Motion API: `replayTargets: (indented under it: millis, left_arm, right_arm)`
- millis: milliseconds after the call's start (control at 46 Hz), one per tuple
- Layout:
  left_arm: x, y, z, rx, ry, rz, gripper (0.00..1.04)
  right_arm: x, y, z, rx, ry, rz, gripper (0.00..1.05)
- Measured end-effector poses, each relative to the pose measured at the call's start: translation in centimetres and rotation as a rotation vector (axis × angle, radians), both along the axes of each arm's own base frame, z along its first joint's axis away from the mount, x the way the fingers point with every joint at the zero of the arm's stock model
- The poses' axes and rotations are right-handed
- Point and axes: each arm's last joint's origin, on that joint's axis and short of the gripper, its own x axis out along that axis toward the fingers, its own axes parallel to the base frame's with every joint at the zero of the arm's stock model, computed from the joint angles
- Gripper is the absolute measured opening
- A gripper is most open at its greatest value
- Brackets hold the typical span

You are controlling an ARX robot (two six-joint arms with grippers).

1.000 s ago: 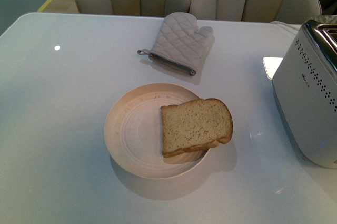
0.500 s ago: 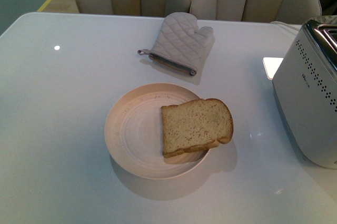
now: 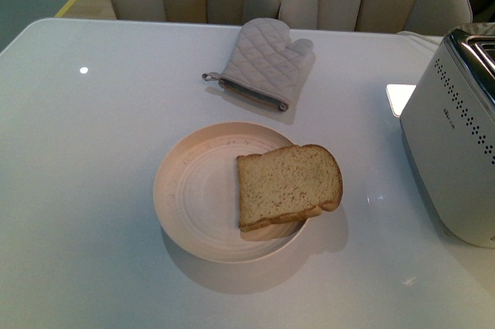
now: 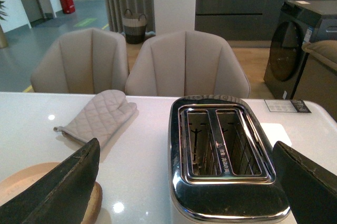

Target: Put bread into toaster

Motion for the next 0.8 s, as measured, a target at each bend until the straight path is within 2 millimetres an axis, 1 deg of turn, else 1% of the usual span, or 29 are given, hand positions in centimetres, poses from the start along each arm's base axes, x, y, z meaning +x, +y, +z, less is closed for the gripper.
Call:
replayTargets:
  millis: [43, 217, 804]
  left_arm:
    - [-0.2, 0.0, -0.1, 0.0, 0.005, 0.0, 0.03]
    - [-1.3, 0.0, 0.4, 0.002, -0.012, 0.0, 0.03]
    - [-3.1, 0.0, 0.8, 0.003, -0.027, 0.0, 0.03]
  right_arm:
    - [0.0, 0.0, 0.0, 0.0, 0.0, 0.0, 0.96]
    - [0.0, 0.0, 0.0, 0.0, 0.0, 0.0, 0.96]
    - [0.0, 0.0, 0.0, 0.0, 0.0, 0.0, 0.96]
